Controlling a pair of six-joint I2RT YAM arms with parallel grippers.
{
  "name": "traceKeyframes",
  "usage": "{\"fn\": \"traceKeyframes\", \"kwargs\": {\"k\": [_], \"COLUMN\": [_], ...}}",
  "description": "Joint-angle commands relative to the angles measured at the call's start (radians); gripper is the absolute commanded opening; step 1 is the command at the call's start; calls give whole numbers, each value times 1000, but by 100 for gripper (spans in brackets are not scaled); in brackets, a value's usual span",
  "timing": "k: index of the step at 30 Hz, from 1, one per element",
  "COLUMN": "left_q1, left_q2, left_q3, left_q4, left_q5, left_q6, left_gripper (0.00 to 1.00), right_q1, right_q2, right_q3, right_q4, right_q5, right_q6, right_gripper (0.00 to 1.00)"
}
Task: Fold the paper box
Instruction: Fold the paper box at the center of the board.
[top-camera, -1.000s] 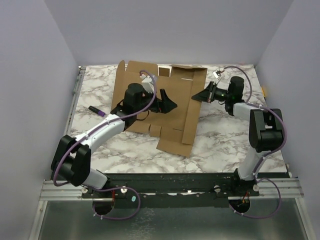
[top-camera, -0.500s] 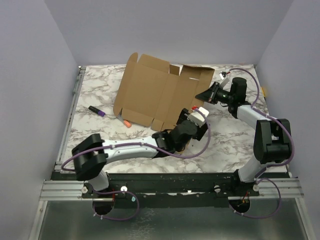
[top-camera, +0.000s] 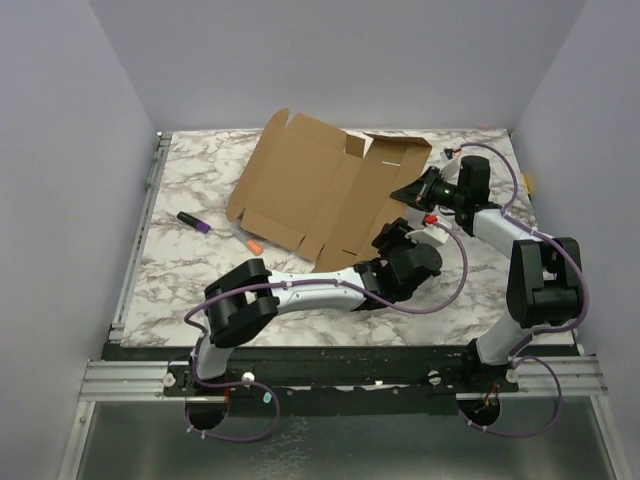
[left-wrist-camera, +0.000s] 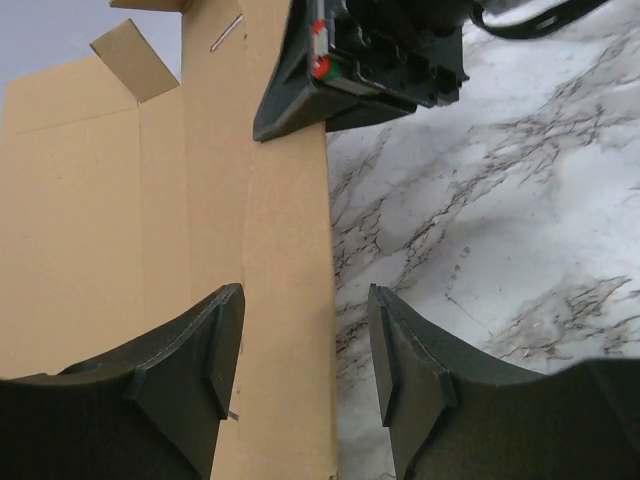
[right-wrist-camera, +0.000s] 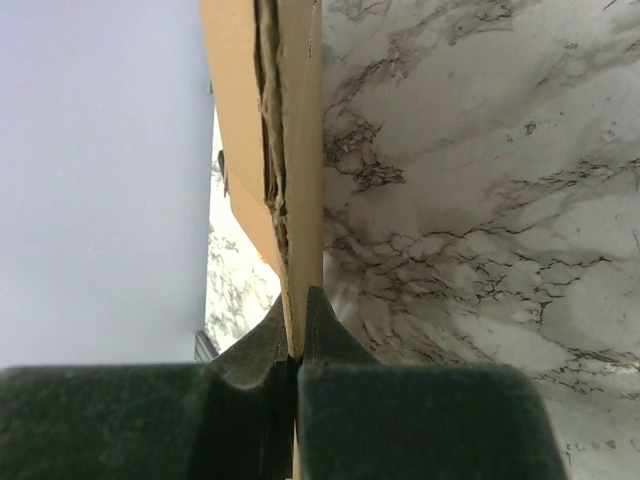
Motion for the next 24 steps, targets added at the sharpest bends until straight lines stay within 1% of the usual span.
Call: {"fn": "traceKeyframes", "kwargs": {"k": [1, 6, 7, 8, 9, 10, 14, 17, 19, 20, 21, 22, 23, 24], "left_q1": [-10, -10, -11, -10, -8, -7, -8, -6, -8, -7, -9, -8, -8, -8], "left_q2": [68, 98, 108, 119, 133, 148, 171, 158, 134, 124, 119, 117, 118, 121], "left_q3": [45, 45, 48, 53, 61, 70, 95, 103, 93, 88, 86, 84, 83, 82], "left_q4": [-67, -70, -69, -68, -70, -71, -81, -80, -80, -83, -89, -93, -102, -106], "left_q5": [-84, -84, -97, -112, -124, -140, -173, -181, -146, -128, -132, -137, -138, -132], "left_q6": [63, 90, 109, 130, 162, 195, 262, 261, 230, 217, 202, 200, 204, 208], "left_gripper": [58, 58, 53, 36, 12, 0, 0, 0, 0, 9, 40, 62, 70, 70], "right_q1": [4, 4, 4, 4, 4, 4, 4, 3, 4, 4, 4, 4, 4, 3], "right_q2": [-17, -20, -20, -19, -20, -20, -26, -34, -35, -36, -37, -37, -38, -37], "right_q3": [29, 27, 24, 23, 24, 26, 26, 17, 17, 16, 17, 15, 15, 14], "right_q4": [-14, -8, -7, -9, -11, -12, -10, 2, 4, 3, 4, 5, 8, 10], "right_q5": [16, 2, 4, 5, 5, 3, -6, -9, -13, -13, -14, -16, -18, -20], "right_q6": [47, 85, 93, 99, 103, 108, 121, 134, 136, 138, 138, 139, 141, 144], "right_gripper": [0, 1, 0, 0, 0, 0, 0, 0, 0, 0, 0, 0, 0, 0]}}
